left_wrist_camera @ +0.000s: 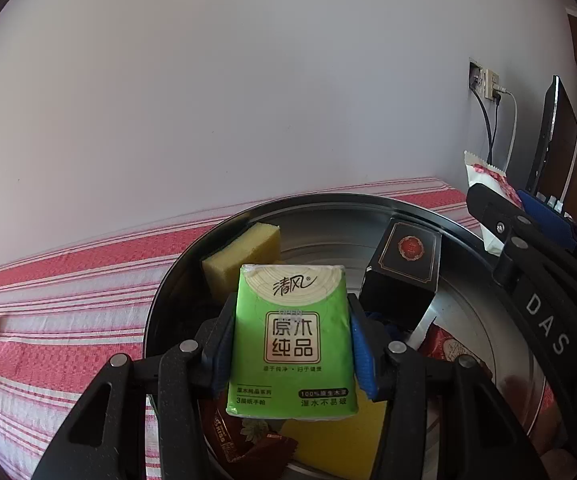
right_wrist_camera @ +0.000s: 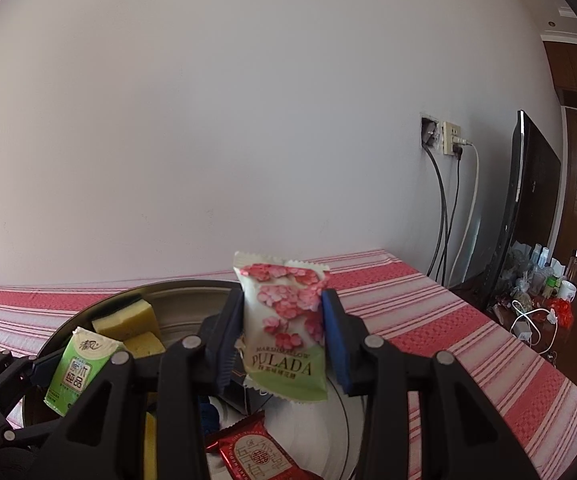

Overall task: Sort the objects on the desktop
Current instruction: 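Carry the tissue pack and PULADA packet over the silver tin and open both tools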

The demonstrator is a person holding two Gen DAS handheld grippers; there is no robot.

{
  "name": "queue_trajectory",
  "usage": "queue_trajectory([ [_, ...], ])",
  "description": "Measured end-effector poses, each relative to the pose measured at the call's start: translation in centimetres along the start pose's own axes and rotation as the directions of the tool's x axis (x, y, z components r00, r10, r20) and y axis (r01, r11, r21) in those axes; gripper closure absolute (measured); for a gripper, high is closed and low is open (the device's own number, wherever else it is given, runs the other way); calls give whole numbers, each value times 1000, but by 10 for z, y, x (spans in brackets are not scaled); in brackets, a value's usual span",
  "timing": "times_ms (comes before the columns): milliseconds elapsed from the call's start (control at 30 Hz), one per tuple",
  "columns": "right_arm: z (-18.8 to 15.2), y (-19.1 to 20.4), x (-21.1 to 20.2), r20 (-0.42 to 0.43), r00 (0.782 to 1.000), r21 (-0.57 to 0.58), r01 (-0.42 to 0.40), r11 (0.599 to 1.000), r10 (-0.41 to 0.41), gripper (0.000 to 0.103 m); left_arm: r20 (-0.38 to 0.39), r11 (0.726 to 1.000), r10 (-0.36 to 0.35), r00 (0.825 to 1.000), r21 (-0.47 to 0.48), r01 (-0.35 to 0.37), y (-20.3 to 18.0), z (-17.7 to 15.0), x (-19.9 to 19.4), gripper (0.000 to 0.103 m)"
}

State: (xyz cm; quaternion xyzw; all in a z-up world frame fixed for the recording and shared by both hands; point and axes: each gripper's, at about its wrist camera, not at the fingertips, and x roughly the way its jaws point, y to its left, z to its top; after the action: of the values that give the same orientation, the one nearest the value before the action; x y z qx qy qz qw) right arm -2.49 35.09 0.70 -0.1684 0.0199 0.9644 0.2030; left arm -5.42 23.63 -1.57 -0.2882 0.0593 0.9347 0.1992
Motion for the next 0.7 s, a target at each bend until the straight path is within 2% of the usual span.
queue_trajectory([
  [333,-6,3,7,-22,1000,-21,-8,1000,8,63,8,1000,10,1000,-2,-10,-3,0,-1,51],
  [400,-7,4,9,-27,999,-21,-21,1000,20,60,5,1000,11,1000,1,-11,-4,0,-1,51],
  [433,-7,4,9,-27,999,-23,-27,999,27,55,4,1000,6,1000,0,-6,-4,0,-1,51],
  [467,-8,4,10,-25,999,-22,-29,999,29,46,6,1000,8,1000,-2,-8,-4,-1,-2,47],
  [500,-7,3,8,-16,999,-14,-28,999,28,41,14,1000,12,1000,-5,-12,-3,-1,-3,36],
  [533,-7,1,6,2,999,0,-32,999,32,33,27,1000,18,999,-6,-18,-3,0,-5,30],
  [567,-7,-1,3,22,999,14,-35,999,35,28,44,1000,31,999,-7,-31,-3,0,-8,17],
  [600,-7,-3,0,42,999,24,-34,999,33,27,65,999,45,997,-6,-45,-3,1,-11,9],
  [700,-7,-2,-7,85,996,23,-14,1000,12,26,91,998,61,994,8,-62,-5,1,-15,8],
])
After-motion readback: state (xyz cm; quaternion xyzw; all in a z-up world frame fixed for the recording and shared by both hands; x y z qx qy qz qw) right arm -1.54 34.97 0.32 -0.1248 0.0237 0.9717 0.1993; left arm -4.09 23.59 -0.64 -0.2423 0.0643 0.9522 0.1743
